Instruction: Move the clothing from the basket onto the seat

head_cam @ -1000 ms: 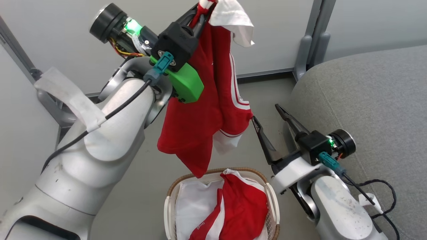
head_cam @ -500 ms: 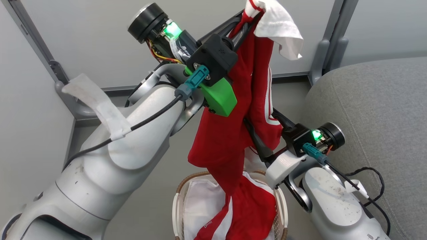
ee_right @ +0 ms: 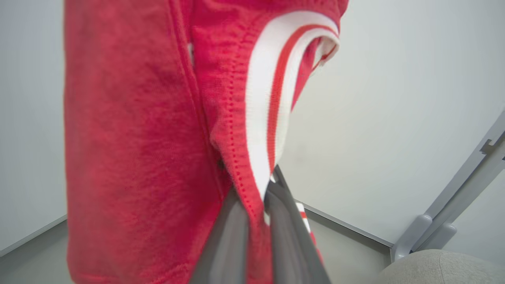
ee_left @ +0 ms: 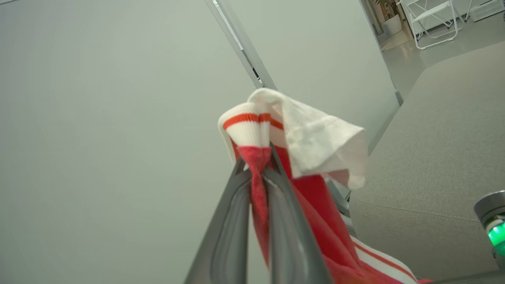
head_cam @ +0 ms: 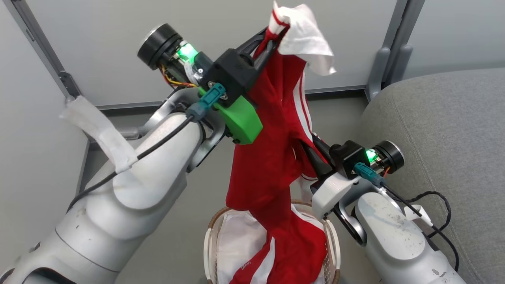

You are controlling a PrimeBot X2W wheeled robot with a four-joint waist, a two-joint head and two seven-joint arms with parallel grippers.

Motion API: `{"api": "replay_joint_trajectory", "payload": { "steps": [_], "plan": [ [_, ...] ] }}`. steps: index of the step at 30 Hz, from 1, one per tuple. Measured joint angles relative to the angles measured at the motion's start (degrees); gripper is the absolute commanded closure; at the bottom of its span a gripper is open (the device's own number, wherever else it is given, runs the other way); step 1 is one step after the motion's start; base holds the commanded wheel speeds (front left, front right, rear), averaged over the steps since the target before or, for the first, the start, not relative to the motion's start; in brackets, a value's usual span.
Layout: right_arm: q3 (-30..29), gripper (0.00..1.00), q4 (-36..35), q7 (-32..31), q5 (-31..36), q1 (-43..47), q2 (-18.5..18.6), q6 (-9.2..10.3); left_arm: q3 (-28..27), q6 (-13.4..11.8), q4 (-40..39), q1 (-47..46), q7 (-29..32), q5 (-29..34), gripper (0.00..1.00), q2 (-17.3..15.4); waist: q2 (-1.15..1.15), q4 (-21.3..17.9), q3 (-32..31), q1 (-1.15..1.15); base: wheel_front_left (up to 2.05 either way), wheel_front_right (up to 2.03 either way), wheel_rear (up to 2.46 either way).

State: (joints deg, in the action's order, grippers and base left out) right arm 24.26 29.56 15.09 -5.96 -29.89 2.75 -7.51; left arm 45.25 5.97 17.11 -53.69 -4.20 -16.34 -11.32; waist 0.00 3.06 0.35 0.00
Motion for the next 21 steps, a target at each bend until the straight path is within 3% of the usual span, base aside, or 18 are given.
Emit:
{"api": "replay_joint_trajectory", "payload": {
  "steps": [2,3,5,7,8,10,21],
  "plan": [
    [-0.5,1.0,-0.2,0.0,0.0,0.1,0.0,0.0,-1.0,-0.5,1.0,1.1,-0.6,-1.1,0.98,-0.5,0.0,-0.2,0.2,0.0,0.0,0.0,0.0],
    [-0.8,1.0,-0.4,0.0,-0.1,0.1,0.0,-0.01,-1.6,-0.9,1.8,1.8,-0.9,-1.8,0.85,-0.6,0.0,-0.3,0.2,0.0,0.0,0.0,0.0],
    [-1.7,1.0,-0.9,0.0,-0.1,0.2,0.0,-0.01,-3.3,-0.9,3.6,3.8,-0.9,-5.3,0.77,-0.5,0.0,-0.6,0.4,0.0,0.0,0.0,0.0],
    [-3.1,1.0,-1.7,0.0,-0.2,0.3,0.0,-0.01,-4.4,-0.9,5.1,5.5,-0.9,-7.6,0.62,-0.3,0.0,-0.9,0.5,0.0,0.0,0.0,0.0],
    [-4.0,1.0,-2.3,0.0,-0.3,0.4,0.0,-0.01,-4.6,-0.9,5.6,6.1,-1.0,-8.4,0.32,-0.3,0.0,-1.0,0.6,0.0,0.0,0.0,0.0],
    [-5.4,1.0,-3.0,0.0,-0.7,1.1,0.0,-0.01,-4.9,-0.9,6.5,7.1,-1.6,-9.3,0.0,-0.3,0.0,-1.3,0.6,0.0,0.0,0.0,0.0],
    [-10.9,1.0,-5.8,0.0,0.9,2.2,0.0,-0.01,-4.3,-1.0,12.4,15.1,-7.1,-11.6,0.0,1.2,0.0,-2.4,1.0,0.0,0.0,0.0,0.0]
  ]
}}
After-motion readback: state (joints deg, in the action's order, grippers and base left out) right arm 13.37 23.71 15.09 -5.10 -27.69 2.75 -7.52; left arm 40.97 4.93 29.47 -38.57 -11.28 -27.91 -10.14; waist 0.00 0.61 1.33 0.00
